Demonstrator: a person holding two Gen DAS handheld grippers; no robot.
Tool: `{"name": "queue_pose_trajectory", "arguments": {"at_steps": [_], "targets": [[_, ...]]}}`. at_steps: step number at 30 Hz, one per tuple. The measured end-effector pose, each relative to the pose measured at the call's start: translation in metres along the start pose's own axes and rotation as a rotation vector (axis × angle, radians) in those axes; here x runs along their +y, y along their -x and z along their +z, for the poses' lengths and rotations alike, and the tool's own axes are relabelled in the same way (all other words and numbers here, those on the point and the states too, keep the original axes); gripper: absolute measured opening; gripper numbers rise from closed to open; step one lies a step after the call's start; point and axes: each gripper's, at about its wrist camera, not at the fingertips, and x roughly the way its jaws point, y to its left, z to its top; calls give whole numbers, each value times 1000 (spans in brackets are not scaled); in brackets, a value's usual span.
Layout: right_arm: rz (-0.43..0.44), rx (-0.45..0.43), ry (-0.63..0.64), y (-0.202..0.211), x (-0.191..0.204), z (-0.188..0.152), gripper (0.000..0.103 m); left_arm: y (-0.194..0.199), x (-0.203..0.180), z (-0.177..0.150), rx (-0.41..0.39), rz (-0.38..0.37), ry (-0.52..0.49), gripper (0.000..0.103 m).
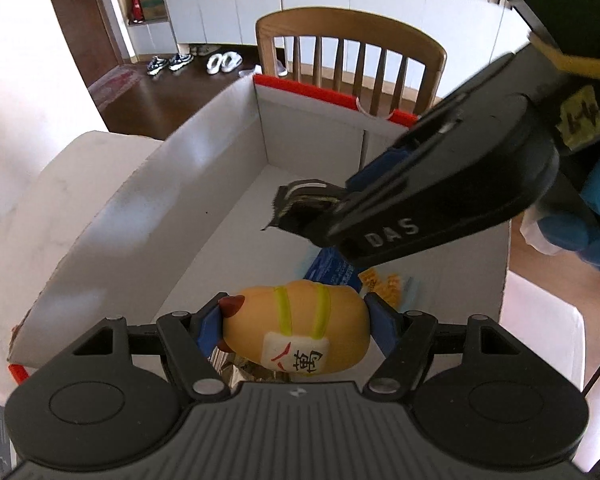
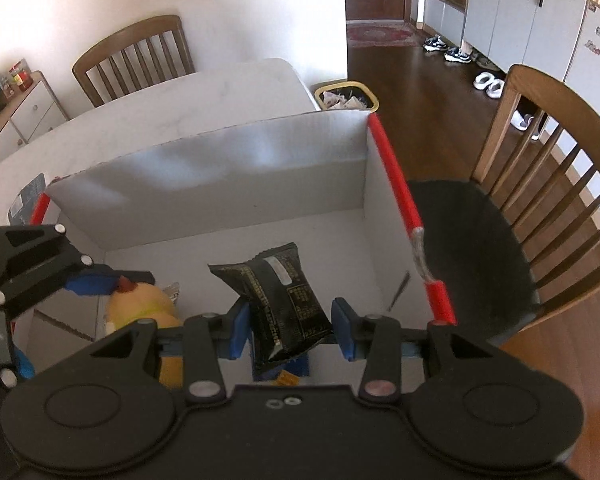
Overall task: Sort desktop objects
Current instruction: 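Open both tools to drop bread toy and black bag into the box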
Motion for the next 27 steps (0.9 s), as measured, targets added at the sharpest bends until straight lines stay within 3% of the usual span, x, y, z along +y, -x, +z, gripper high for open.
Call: {"name": "queue_pose_trajectory", "arguments": {"at_steps": [18, 27], "targets": [[-67, 125, 21, -29, 13, 8, 43, -13, 17, 0, 69, -74, 21, 73], [-58, 133, 22, -30, 13, 10, 47, -19, 27, 13, 69, -94, 64, 74]]}}
